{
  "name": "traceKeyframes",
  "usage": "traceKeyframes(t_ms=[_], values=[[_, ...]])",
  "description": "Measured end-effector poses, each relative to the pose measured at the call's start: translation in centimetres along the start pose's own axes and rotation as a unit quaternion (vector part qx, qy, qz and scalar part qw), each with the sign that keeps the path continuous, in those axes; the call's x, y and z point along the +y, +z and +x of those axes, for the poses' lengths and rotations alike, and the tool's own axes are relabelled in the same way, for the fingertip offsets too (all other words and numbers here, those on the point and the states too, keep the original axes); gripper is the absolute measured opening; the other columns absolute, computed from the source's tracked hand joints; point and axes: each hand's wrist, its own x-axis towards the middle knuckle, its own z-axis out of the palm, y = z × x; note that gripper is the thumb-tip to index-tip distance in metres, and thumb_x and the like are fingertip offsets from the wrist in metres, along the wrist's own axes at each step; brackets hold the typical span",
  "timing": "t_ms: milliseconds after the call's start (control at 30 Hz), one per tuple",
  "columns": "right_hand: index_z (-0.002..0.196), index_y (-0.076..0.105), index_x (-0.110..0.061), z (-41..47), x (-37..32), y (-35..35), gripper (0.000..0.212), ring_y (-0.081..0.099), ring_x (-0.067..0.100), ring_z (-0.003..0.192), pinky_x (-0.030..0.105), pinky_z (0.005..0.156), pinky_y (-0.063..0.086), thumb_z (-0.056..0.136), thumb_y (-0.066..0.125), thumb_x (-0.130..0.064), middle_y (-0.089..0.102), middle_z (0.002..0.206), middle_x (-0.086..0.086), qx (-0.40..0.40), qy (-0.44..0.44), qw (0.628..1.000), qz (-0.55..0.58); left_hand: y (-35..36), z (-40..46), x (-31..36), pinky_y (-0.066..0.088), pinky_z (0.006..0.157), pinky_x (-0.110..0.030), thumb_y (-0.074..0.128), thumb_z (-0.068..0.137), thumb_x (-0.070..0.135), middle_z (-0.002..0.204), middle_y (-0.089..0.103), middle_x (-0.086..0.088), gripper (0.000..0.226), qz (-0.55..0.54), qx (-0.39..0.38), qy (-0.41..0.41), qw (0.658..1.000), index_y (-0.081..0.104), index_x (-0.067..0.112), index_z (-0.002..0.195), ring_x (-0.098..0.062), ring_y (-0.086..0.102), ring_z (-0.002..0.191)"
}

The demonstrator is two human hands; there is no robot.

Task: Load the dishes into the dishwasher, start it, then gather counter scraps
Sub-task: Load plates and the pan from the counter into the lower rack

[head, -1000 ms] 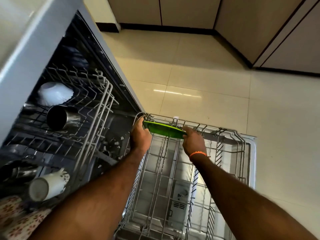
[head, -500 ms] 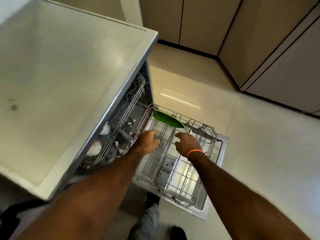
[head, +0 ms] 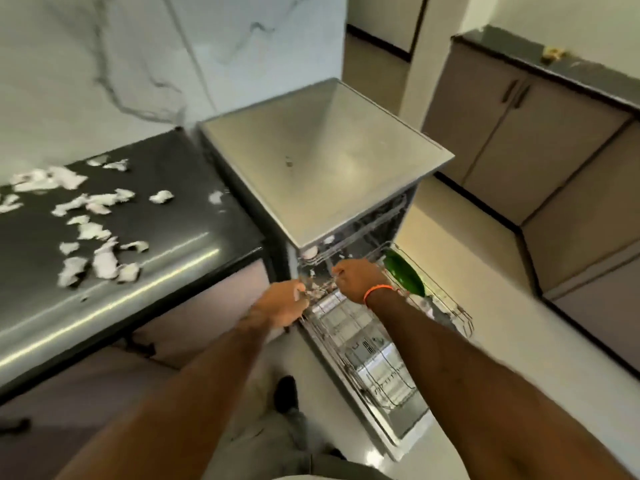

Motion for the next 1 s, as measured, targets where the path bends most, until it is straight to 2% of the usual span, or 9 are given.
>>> traceKeyframes(t_ms=[167,233,333,433,467,533,600,833,1000], values=[[0.120,0.070,-0.019,-0.8,-11.6,0.9,0.031,0.060,0.033,0.117,0.036,0.097,0.046,0.093,0.055,-0.021,0.067,0.128,0.008,-0.028,-0.120,0.991,-0.044,-2.8,-8.6,-7.6,0.041,0.113,-0.039,0.058,0.097,0.034,0.148,0.054,-0.005,0.051,-0.021,0.083,-0.083,0.993,0.051,0.017,0.145,-0.025,0.052,0.133],[0.121,0.070,-0.022,-0.9,-16.3,2.0,0.033,0.061,0.028,0.118,0.035,0.099,0.047,0.092,0.055,-0.022,0.067,0.128,0.003,-0.034,-0.157,0.986,-0.036,-4.4,-11.7,-11.0,0.045,0.109,-0.039,0.057,0.094,0.034,0.142,0.060,-0.004,0.049,-0.036,0.116,-0.098,0.988,0.056,0.018,0.140,-0.024,0.057,0.129],[0.118,0.071,-0.027,-0.7,-22.6,3.7,0.032,0.064,0.025,0.112,0.037,0.097,0.051,0.090,0.054,-0.026,0.071,0.122,-0.002,-0.045,-0.209,0.976,-0.029,-7.3,-16.4,-14.4,0.053,0.095,-0.037,0.053,0.090,0.033,0.118,0.070,-0.001,0.034,-0.049,0.171,-0.117,0.977,0.067,0.019,0.118,-0.023,0.066,0.110],[0.118,0.071,-0.029,-0.2,-29.4,5.2,0.031,0.064,0.026,0.109,0.037,0.096,0.051,0.092,0.055,-0.027,0.072,0.119,-0.001,-0.047,-0.262,0.963,-0.035,-9.8,-20.6,-18.4,0.054,0.088,-0.035,0.057,0.091,0.028,0.111,0.073,0.000,0.025,-0.054,0.226,-0.139,0.963,0.067,0.023,0.114,-0.021,0.069,0.098],[0.118,0.071,-0.029,-0.1,-31.8,5.8,0.030,0.063,0.027,0.109,0.037,0.096,0.050,0.093,0.055,-0.028,0.071,0.119,0.000,-0.044,-0.281,0.958,-0.039,-10.5,-22.1,-20.1,0.054,0.088,-0.034,0.059,0.091,0.029,0.112,0.073,-0.001,0.024,-0.051,0.241,-0.150,0.958,0.067,0.024,0.113,-0.021,0.069,0.098],[0.115,0.072,-0.029,0.4,-36.2,7.2,0.028,0.063,0.026,0.110,0.036,0.095,0.050,0.093,0.055,-0.029,0.072,0.117,-0.001,-0.034,-0.305,0.951,-0.039,-11.4,-24.6,-23.4,0.052,0.097,-0.035,0.063,0.091,0.030,0.123,0.071,-0.003,0.035,-0.050,0.276,-0.181,0.943,0.066,0.021,0.125,-0.023,0.067,0.111],[0.112,0.073,-0.029,0.9,-40.0,8.4,0.027,0.064,0.023,0.108,0.034,0.093,0.051,0.091,0.056,-0.030,0.073,0.116,-0.003,-0.032,-0.320,0.946,-0.033,-12.1,-26.9,-26.3,0.049,0.102,-0.035,0.065,0.091,0.031,0.128,0.069,-0.003,0.043,-0.056,0.312,-0.210,0.925,0.064,0.019,0.132,-0.023,0.064,0.119],[0.111,0.073,-0.025,3.5,-51.1,11.9,0.029,0.066,0.027,0.106,0.035,0.092,0.053,0.088,0.057,-0.031,0.073,0.113,0.002,-0.032,-0.323,0.946,0.004,-16.3,-32.5,-36.0,0.050,0.096,-0.036,0.068,0.089,0.028,0.123,0.070,-0.006,0.032,-0.053,0.412,-0.271,0.869,0.069,0.018,0.120,-0.028,0.063,0.116],[0.126,0.065,-0.018,5.8,-56.9,13.7,0.039,0.060,0.031,0.116,0.036,0.096,0.047,0.090,0.061,-0.031,0.068,0.123,0.010,-0.061,-0.298,0.953,0.004,-20.1,-33.2,-42.4,0.039,0.104,-0.032,0.071,0.090,0.023,0.130,0.064,-0.010,0.038,-0.059,0.405,-0.302,0.861,0.066,0.009,0.124,-0.029,0.056,0.124]])
